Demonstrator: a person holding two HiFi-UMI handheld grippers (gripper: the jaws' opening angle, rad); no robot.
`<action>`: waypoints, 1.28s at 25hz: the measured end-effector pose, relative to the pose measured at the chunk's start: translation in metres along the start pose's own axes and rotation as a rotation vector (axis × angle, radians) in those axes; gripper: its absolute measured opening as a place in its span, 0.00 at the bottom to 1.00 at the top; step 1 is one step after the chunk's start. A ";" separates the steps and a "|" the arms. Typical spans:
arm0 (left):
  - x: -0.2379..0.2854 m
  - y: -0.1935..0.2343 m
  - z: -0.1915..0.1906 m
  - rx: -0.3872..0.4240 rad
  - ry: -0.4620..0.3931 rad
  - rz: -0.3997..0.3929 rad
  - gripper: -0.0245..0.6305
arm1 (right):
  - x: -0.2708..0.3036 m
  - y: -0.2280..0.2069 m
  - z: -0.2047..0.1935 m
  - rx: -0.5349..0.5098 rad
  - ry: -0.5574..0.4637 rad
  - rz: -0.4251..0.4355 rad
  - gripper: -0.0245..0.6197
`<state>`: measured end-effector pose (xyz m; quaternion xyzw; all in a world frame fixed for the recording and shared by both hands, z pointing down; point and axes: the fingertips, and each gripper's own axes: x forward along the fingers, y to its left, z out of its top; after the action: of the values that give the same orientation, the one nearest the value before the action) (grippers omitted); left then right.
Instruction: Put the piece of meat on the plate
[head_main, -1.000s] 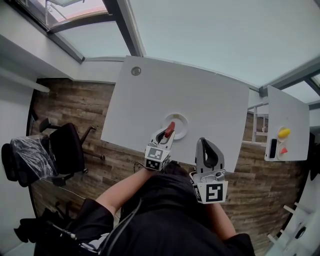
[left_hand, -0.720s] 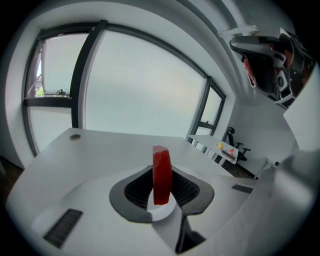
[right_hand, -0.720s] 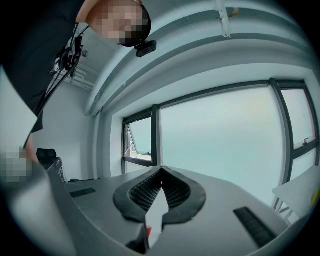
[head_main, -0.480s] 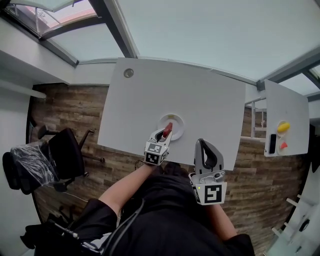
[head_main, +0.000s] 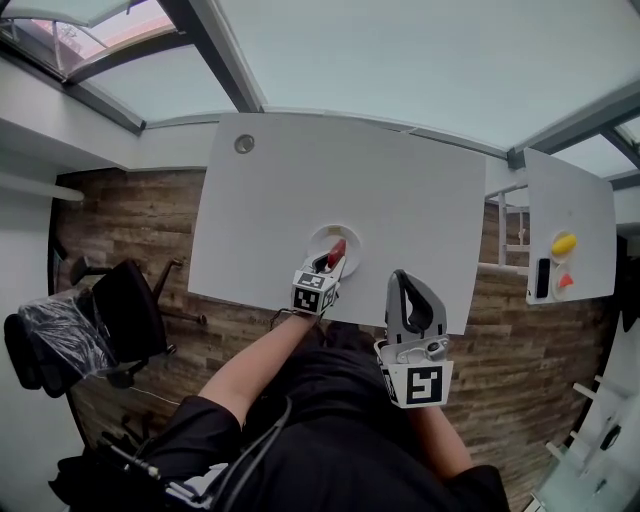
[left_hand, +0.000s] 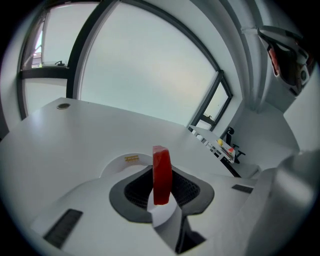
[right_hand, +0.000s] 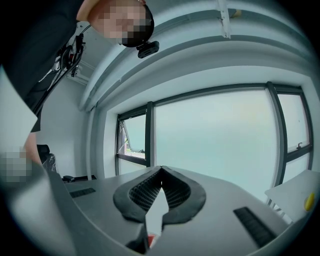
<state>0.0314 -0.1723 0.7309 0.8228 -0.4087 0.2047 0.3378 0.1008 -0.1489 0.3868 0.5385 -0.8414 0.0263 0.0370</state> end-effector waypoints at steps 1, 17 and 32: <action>0.002 0.002 -0.002 -0.007 0.008 0.003 0.19 | 0.000 -0.001 -0.002 -0.002 0.006 -0.002 0.05; 0.013 0.015 -0.023 -0.012 0.125 -0.017 0.19 | -0.004 0.000 0.002 -0.023 0.011 -0.026 0.05; 0.022 0.008 -0.030 -0.034 0.155 -0.071 0.19 | -0.007 -0.001 0.009 -0.032 -0.005 -0.051 0.05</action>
<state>0.0356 -0.1662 0.7682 0.8127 -0.3551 0.2488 0.3893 0.1044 -0.1438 0.3770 0.5591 -0.8279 0.0104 0.0443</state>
